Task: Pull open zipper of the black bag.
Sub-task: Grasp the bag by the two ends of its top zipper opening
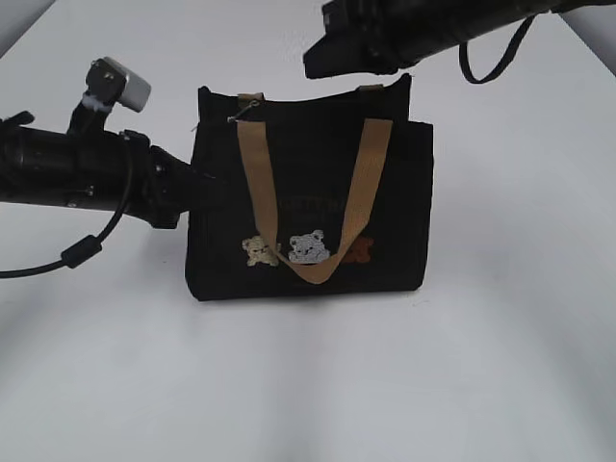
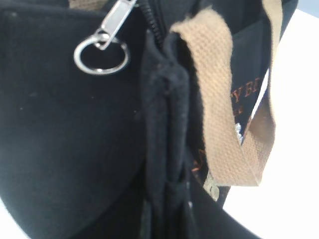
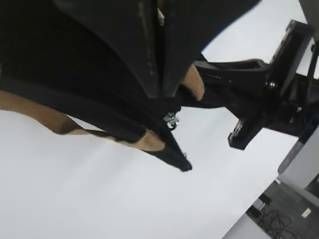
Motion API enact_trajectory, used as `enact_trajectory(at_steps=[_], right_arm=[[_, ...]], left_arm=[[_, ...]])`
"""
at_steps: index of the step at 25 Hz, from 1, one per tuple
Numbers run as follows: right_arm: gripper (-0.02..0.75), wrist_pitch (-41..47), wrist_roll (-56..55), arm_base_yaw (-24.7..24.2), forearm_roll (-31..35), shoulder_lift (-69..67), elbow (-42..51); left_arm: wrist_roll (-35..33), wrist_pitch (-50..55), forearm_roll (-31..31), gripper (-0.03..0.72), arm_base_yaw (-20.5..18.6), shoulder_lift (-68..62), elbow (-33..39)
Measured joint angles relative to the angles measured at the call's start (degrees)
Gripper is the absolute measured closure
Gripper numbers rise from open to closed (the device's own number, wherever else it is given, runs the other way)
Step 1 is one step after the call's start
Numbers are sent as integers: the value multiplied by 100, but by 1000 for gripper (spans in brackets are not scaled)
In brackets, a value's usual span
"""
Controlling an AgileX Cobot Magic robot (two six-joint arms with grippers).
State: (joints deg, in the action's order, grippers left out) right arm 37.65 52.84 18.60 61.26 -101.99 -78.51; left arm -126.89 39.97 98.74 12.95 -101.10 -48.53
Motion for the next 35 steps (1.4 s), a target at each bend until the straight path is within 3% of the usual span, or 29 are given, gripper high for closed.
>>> enact_trajectory(at_steps=[3, 7, 9, 12, 18, 26, 35], right_arm=[[694, -134, 1169, 151, -25, -6, 0], [478, -1005, 2800, 657, -41, -10, 0], [437, -1558, 3556, 892, -41, -37, 0], [449, -1864, 4194, 1103, -41, -174, -60], [495, -1938, 4383, 1148, -41, -566, -450], [495, -1469, 4341, 1170, -501, -933, -568], [495, -1241, 3149, 1177, -1750, -971, -619]], left_arm=[[0, -5, 0, 634, 0, 0, 0], [0, -5, -4, 634, 0, 0, 0], [0, -5, -4, 634, 0, 0, 0], [0, -5, -11, 634, 0, 0, 0], [0, -5, -11, 634, 0, 0, 0], [0, -5, -11, 634, 0, 0, 0], [0, -7, -60, 634, 0, 0, 2]])
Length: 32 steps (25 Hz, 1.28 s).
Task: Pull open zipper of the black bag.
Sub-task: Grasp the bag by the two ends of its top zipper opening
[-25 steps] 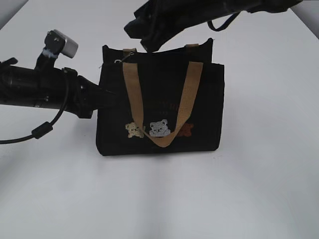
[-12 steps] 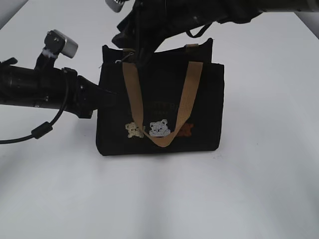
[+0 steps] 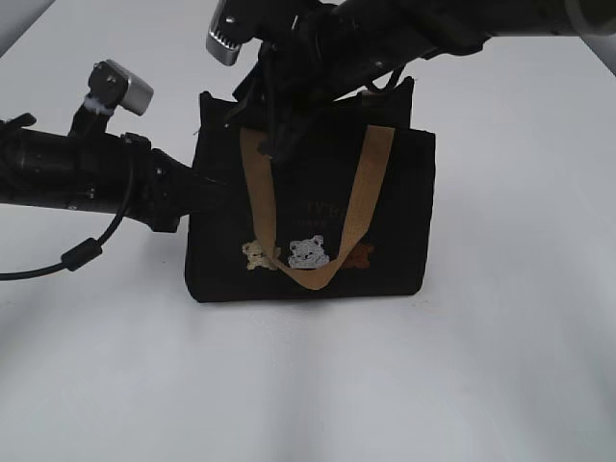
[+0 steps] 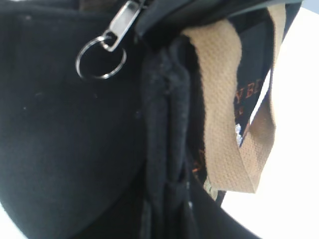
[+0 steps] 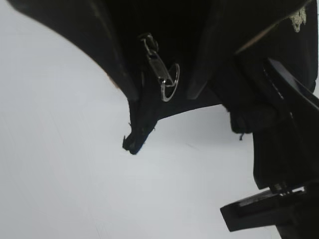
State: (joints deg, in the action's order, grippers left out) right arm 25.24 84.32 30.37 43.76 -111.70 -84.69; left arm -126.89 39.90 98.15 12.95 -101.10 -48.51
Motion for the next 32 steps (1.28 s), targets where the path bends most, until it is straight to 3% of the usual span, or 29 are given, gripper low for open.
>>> enact_trajectory(at_steps=[4, 8, 18, 25, 32], right_arm=[[497, 0, -591, 37, -483, -37, -29], [646, 108, -980, 41, -646, -75, -57], [646, 1084, -2347, -434, -631, 383, -128], [646, 1700, -2517, -759, -54, 567, -110], [649, 1795, -1705, -880, 1265, 590, -42]], left_arm=[[0, -13, -25, 635, 5, -6, 4], [0, -45, -37, 634, 5, -10, 10], [-17, 312, 89, 634, 67, 5, -13], [-36, 522, 140, 635, 123, 5, -49], [-41, 491, 194, 635, 96, 63, -53]])
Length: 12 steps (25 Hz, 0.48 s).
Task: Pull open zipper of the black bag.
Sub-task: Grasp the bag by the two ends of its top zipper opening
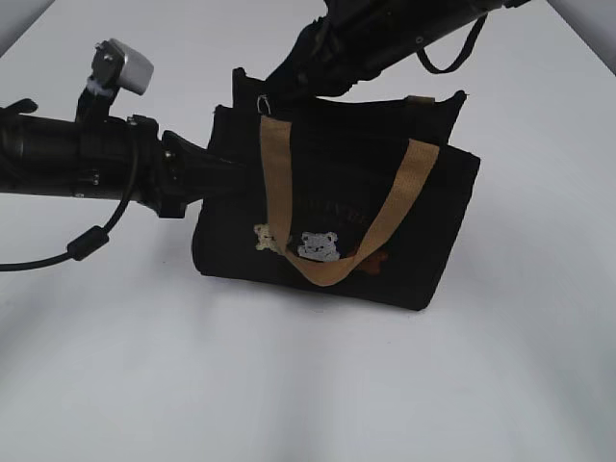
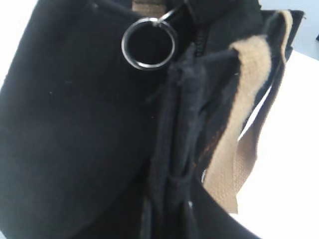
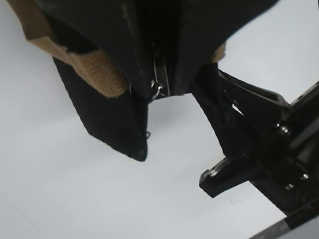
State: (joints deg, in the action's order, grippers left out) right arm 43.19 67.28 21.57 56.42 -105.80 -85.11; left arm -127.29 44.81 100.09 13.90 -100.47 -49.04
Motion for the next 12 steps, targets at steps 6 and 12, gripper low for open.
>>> enact_trajectory(at_steps=[6, 12], right_arm=[[649, -203, 164, -30, 629, 0, 60], [650, -479, 325, -41, 1530, 0, 96]], left_arm=[[0, -2, 87, 636, -42, 5, -10], [5, -7, 273, 636, -56, 66, -38]])
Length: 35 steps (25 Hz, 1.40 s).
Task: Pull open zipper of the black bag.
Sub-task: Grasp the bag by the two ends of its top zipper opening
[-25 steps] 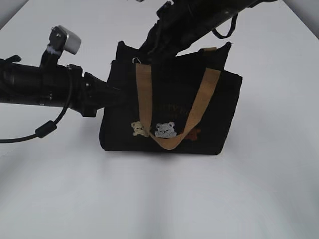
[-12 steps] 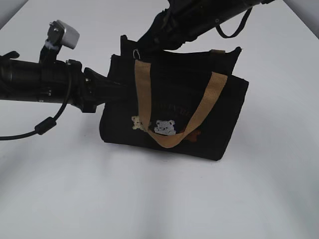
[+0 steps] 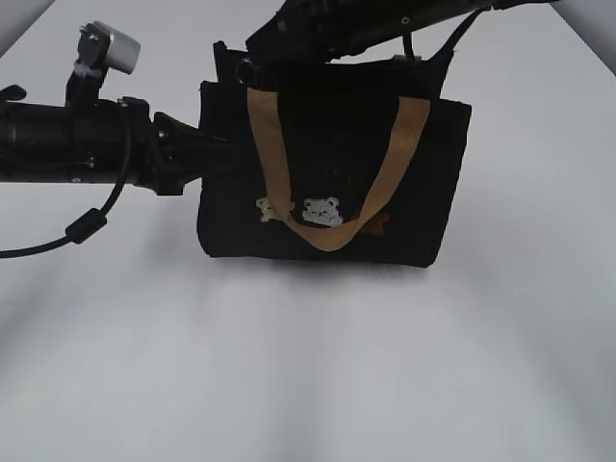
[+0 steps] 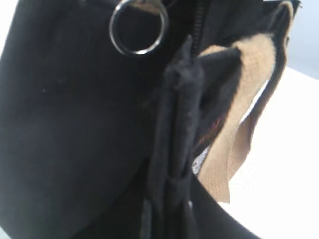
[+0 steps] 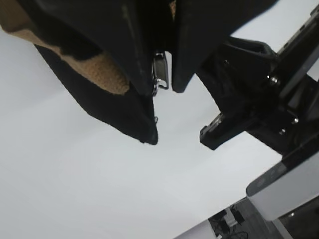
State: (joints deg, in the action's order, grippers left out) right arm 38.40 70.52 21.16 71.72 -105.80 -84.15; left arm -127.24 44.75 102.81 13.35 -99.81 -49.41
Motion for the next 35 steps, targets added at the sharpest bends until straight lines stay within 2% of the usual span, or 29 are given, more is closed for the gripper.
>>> enact_trajectory(at_steps=[4, 6, 8, 11, 13, 17, 19, 22, 24, 35], right_arm=[[652, -81, -64, -7, 387, -6, 4], [727, -257, -216, -8, 1301, 88, -107], [739, -270, -303, -13, 1997, 244, -189], [739, -274, -208, -19, 2237, 280, -208], [739, -268, 92, -19, 1954, 258, -208], [732, -241, 696, 65, 673, 246, -208], [660, -432, 757, 226, 25, 213, -208], [499, -858, 797, 542, -772, 39, -208], [453, -1053, 809, 709, -1086, -129, -208], [474, -1258, 827, 853, -2123, -685, -197]], left_arm=[[6, -13, -9, 637, -6, 6, -29], [13, -354, -253, 638, -6, -72, 42], [19, -614, -342, 638, -34, -144, 95], [19, -640, -364, 638, -43, -131, 95], [19, -640, -377, 638, -43, -131, 95], [19, -641, -389, 638, -43, -131, 95], [19, -641, -389, 638, -43, -131, 95], [19, -647, -395, 638, -43, -131, 95], [19, -647, -395, 638, -43, -131, 95], [19, -770, -560, 580, -43, -131, 95]])
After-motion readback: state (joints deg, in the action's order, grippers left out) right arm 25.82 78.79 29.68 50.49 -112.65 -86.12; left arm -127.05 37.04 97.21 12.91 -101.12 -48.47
